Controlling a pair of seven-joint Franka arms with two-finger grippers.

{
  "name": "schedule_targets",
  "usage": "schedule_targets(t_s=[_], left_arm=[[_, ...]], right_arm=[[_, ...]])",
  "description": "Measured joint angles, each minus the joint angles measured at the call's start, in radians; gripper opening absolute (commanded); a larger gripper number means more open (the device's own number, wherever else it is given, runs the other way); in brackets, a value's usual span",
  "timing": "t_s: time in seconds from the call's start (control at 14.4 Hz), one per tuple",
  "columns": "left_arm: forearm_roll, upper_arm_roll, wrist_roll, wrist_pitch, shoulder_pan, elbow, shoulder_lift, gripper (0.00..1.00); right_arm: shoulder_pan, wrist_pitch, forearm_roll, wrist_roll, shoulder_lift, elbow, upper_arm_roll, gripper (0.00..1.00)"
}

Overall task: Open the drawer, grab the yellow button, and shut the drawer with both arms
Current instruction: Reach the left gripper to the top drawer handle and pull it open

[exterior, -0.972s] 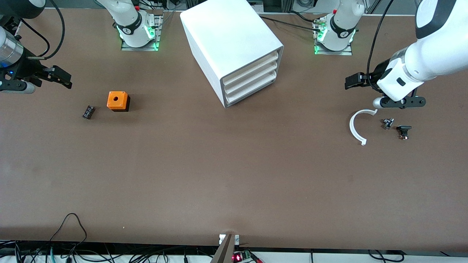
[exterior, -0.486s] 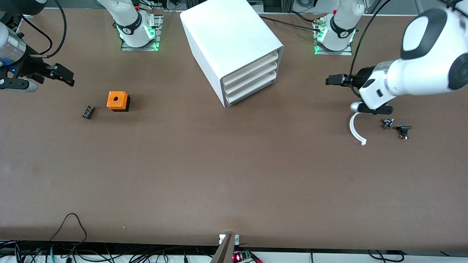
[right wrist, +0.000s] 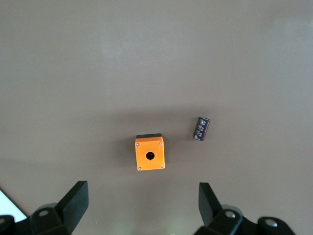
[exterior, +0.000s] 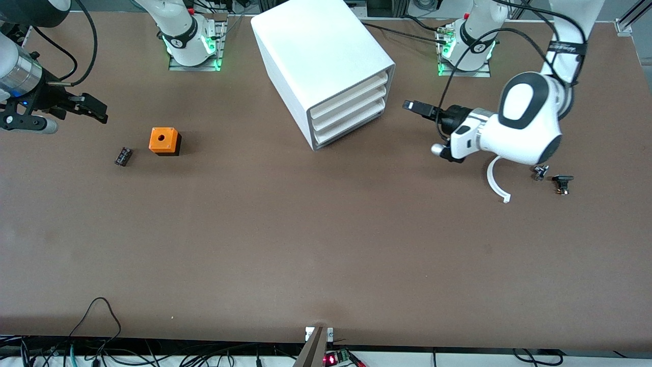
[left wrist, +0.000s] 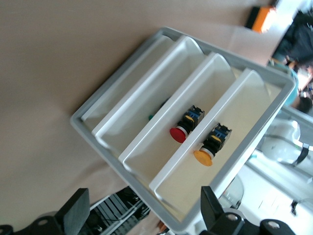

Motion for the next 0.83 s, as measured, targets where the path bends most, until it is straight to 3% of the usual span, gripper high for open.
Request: schedule_targets(t_s=[0.21, 0.49, 0.62, 0.76, 0.83], left_arm=[[-0.068, -0.086, 0.104, 0.086, -0.002, -0.061, 0.004, 0.95], [-0.143, -0.168, 0.149, 0.178, -0.003, -0.124, 0.004, 0.94], [-0.184, -0.194, 0.152, 0.191, -0.003, -0.145, 0.004, 0.84], [-0.194, -0.222, 0.153, 0.214, -0.003, -0.163, 0.005, 0.45], [-0.194, -0.23, 0.153, 0.218, -0.003, -0.167, 0.005, 0.16]], right_arm=[[0.007, -0.047, 0.0, -0.005, 0.017, 0.036, 0.008, 1.0], [0.011, -0.115, 0.004, -0.031, 0.118, 0.154, 0.015, 1.0], [0.014, -0.101, 0.006, -0.053, 0.164, 0.178, 0.015, 1.0], [0.034, -0.043, 0.011, -0.061, 0.194, 0.198, 0.016, 1.0], [0.054, -0.021, 0.018, -0.064, 0.208, 0.215, 0.02, 1.0]])
